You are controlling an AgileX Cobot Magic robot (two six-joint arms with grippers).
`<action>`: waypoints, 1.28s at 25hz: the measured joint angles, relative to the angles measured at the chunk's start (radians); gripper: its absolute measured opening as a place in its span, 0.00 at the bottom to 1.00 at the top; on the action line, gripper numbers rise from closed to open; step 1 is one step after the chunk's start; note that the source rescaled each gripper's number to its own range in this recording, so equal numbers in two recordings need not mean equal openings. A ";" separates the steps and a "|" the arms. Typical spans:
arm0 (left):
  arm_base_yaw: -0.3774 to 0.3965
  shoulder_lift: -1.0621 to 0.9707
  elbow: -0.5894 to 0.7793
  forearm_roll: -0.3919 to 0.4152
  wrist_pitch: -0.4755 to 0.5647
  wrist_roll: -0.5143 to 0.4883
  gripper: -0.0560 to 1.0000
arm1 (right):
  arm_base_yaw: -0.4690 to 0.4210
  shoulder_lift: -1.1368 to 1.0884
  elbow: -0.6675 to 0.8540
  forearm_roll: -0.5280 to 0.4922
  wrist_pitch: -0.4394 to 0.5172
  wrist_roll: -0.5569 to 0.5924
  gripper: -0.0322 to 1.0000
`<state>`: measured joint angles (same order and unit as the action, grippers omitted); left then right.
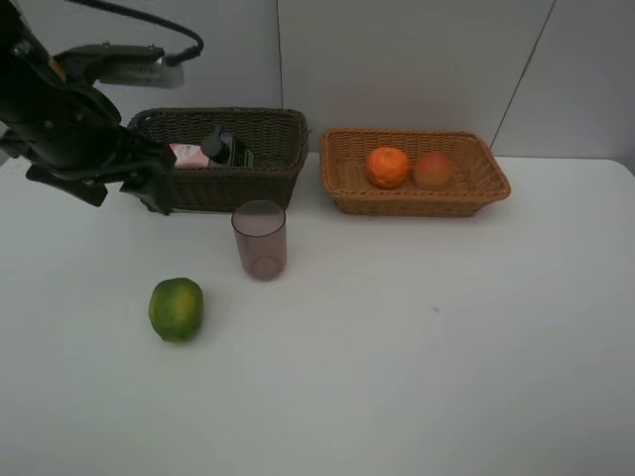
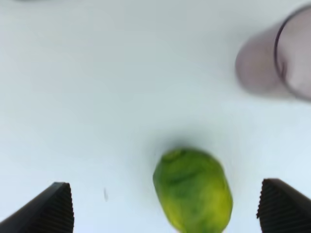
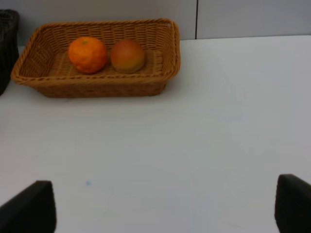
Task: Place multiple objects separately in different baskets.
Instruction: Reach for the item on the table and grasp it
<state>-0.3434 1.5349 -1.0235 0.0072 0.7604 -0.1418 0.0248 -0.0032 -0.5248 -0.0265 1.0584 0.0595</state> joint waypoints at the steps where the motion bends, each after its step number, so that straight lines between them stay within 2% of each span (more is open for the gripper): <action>1: -0.008 0.000 0.023 -0.001 -0.005 0.000 0.98 | 0.000 0.000 0.000 0.000 0.000 0.000 0.96; 6: -0.074 0.006 0.047 -0.007 -0.034 0.025 0.98 | 0.000 0.000 0.000 0.000 0.000 0.000 0.96; 11: -0.110 0.082 -0.027 -0.016 -0.035 0.016 0.98 | 0.000 0.000 0.000 0.000 0.000 0.000 0.96; 21: -0.133 0.307 -0.267 -0.015 -0.046 -0.130 0.98 | 0.000 0.000 0.000 0.000 0.000 0.000 0.96; 26: -0.148 0.385 -0.281 -0.007 -0.075 -0.242 0.98 | 0.000 0.000 0.000 0.000 0.000 0.000 0.96; 32: -0.148 0.408 -0.281 0.074 -0.102 -0.393 0.98 | 0.000 0.000 0.000 0.000 0.000 0.000 0.96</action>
<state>-0.4918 1.9427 -1.3049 0.0808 0.6588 -0.5344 0.0248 -0.0032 -0.5248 -0.0265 1.0584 0.0595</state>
